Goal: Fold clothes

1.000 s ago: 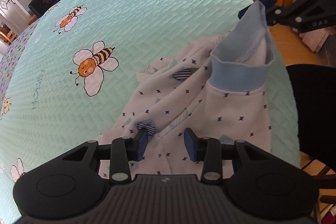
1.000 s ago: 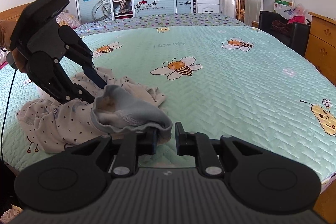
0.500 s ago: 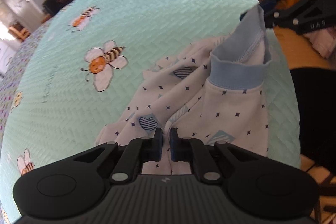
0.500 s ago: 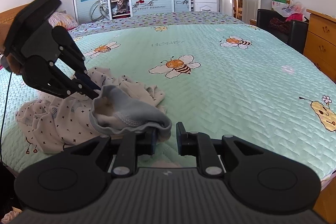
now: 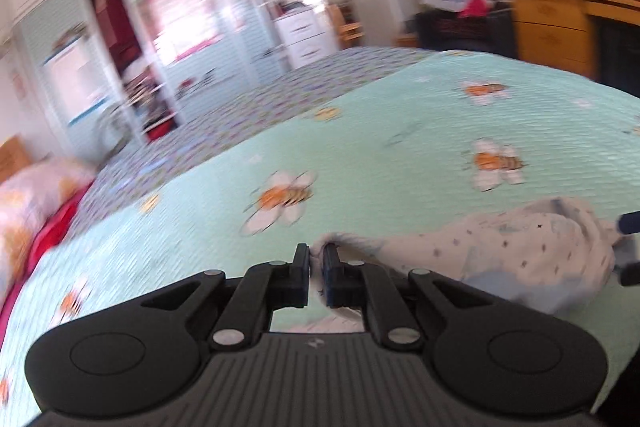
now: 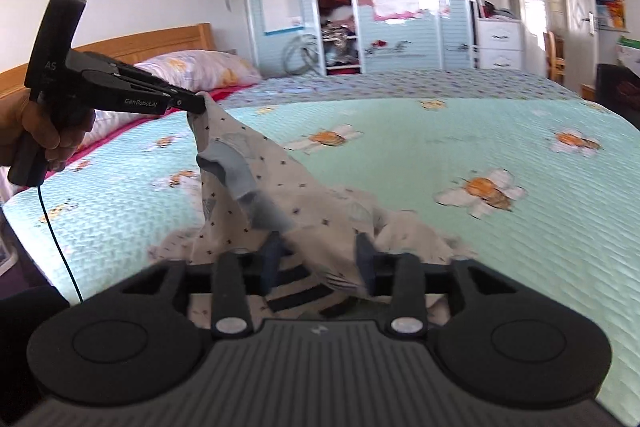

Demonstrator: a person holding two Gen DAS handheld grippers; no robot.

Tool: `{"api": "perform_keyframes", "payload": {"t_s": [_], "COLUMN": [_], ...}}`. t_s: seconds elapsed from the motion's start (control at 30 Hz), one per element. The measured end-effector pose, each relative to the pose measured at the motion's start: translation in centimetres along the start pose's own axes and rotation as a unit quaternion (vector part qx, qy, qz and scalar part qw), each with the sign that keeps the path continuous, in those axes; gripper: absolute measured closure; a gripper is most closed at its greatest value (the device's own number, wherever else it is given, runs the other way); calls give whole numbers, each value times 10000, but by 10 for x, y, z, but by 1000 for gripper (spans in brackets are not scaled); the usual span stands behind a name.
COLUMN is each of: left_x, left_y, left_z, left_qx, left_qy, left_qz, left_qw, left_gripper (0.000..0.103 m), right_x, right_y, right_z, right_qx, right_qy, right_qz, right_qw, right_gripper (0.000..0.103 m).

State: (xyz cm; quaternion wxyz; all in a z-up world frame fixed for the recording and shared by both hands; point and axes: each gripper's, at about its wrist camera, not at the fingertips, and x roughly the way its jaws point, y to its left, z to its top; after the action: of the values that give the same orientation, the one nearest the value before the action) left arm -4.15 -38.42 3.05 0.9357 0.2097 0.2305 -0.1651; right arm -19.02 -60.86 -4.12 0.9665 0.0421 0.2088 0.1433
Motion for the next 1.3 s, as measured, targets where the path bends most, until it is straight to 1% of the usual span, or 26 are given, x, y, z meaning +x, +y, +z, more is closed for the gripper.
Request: {"api": "perform_keyframes", "payload": {"t_s": [0.03,0.1,0.23,0.3,0.33,0.43,0.47,0.5,0.57,0.67,0.7,0.77,0.83,0.87,0.9,1.03,1.13,1.2,1.3], "left_x": [1,10,20,21,22,24,24,25,25,24,24,23,23,24,24,24,25,25,26], "left_y": [7,22,37,41,42,43,43,43,45,52,55,61,67,68,68,69,70,71,72], "left_z": [-6,-15,-28,-32,-34,-41,-43,-45,-48,-48,-48,-46,-45,-45,-44,-44,-46,-48,-52], "left_qx": [-160,-531,-1021,-1221,-1283,-1351,-1331,-1310,-1315,-1411,-1442,-1573,-1712,-1754,-1762,-1757,-1737,-1735,-1742], "left_qy": [101,340,473,481,499,568,580,592,596,552,526,480,406,381,374,401,450,489,537], "left_qz": [147,174,253,298,308,320,335,350,368,380,400,429,362,328,328,311,291,282,265], "left_qw": [9997,9979,9933,9909,9900,9887,9888,9890,9888,9877,9873,9855,9837,9832,9831,9831,9833,9832,9829], "left_gripper": [97,97,97,97,97,97,97,97,96,96,96,96,96,96,96,96,96,96,96], "right_x": [2,3,2,3,4,15,23,30,42,56,56,52,47,48,49,61,70,75,74], "right_y": [5,13,17,19,22,32,36,40,43,43,42,43,48,51,54,62,63,62,59], "right_z": [1,0,-9,-15,-18,-24,-27,-30,-35,-44,-44,-44,-43,-44,-46,-60,-68,-68,-62], "right_qx": [-88,-406,-1146,-1637,-1891,-2565,-2782,-2998,-3412,-3996,-4153,-4459,-4764,-4916,-5074,-5736,-6077,-6171,-6135], "right_qy": [-21,0,231,331,336,371,417,463,569,730,722,552,323,285,257,250,363,470,612], "right_qz": [27,-81,-479,-637,-649,-445,-358,-270,-163,-65,-57,-48,10,34,63,236,334,400,512], "right_qw": [10000,9991,9920,9839,9792,9648,9589,9525,9381,9138,9068,8934,8786,8703,8613,8184,7926,7844,7856], "right_gripper": [43,43,43,43,43,45,49,56,58,66,66,66,66,66,66,66,66,67,67]}}
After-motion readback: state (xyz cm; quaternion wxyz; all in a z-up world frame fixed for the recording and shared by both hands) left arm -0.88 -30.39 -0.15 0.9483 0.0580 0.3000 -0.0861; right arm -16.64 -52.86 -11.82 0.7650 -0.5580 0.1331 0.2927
